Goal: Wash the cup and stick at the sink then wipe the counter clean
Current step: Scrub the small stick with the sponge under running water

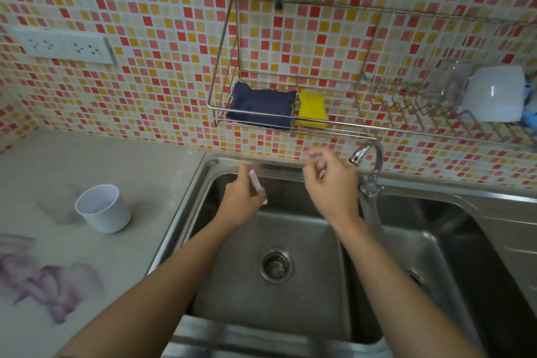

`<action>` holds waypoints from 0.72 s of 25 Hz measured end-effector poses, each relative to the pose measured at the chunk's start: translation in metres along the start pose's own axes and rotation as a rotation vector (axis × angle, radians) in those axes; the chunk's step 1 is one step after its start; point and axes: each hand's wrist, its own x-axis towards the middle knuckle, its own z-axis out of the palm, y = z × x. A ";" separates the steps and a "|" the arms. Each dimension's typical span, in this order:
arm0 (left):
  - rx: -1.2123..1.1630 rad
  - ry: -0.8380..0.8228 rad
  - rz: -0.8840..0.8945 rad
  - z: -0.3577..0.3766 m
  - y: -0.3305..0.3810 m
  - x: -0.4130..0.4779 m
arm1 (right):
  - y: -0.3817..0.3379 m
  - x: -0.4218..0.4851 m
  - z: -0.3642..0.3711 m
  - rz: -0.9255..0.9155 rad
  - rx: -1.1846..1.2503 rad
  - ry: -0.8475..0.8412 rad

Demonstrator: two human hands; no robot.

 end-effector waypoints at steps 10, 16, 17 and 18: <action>0.201 -0.128 -0.011 -0.016 -0.060 -0.027 | 0.049 -0.120 0.112 0.299 -0.233 -0.725; 0.160 -0.047 0.020 -0.156 -0.076 0.004 | -0.033 -0.110 0.198 0.263 0.002 -0.677; 0.164 -0.054 0.017 -0.183 -0.086 0.009 | -0.050 -0.109 0.218 0.248 0.043 -0.680; 0.181 -0.060 0.020 -0.208 -0.097 0.014 | -0.067 -0.107 0.237 0.238 0.073 -0.682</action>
